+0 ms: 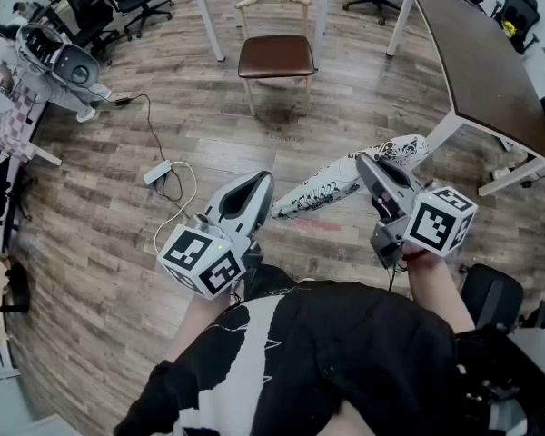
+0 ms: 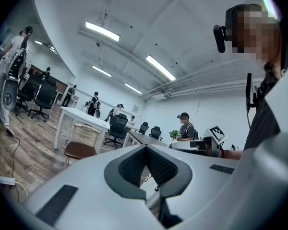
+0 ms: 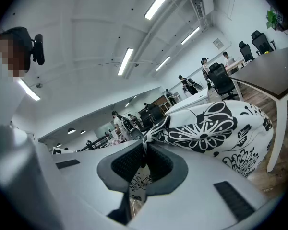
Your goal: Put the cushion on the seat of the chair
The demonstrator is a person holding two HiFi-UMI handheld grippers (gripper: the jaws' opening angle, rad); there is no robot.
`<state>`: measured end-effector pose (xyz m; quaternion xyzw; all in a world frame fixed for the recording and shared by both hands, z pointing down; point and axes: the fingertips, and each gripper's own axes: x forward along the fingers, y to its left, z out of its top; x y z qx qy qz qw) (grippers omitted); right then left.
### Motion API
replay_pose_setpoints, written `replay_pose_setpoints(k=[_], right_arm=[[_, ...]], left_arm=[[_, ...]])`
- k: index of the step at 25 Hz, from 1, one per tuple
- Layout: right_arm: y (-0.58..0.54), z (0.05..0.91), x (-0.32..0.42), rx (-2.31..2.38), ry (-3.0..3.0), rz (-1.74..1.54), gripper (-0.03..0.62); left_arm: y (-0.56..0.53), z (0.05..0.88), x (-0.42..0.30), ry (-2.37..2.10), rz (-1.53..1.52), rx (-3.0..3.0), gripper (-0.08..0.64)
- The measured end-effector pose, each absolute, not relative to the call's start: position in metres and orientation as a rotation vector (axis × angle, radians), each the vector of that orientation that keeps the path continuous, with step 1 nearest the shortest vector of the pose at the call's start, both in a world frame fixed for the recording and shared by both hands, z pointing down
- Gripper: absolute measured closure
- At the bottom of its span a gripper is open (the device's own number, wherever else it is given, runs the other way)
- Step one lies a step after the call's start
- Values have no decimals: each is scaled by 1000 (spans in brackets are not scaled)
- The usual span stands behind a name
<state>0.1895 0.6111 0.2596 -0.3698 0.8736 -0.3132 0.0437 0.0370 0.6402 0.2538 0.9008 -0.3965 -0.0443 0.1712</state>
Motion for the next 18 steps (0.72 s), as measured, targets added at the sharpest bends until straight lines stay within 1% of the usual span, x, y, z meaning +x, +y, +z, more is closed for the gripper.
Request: replay_pose_setpoints(k=[8,18], right_arm=[[574,254,155,-1168,2686,-911,565],[514,244,76,-1202,2642,-863,565]], left_arm=[[603,251,7,-1097,-108,2575,555],[528,236,-59,-987,-74,2671,555]])
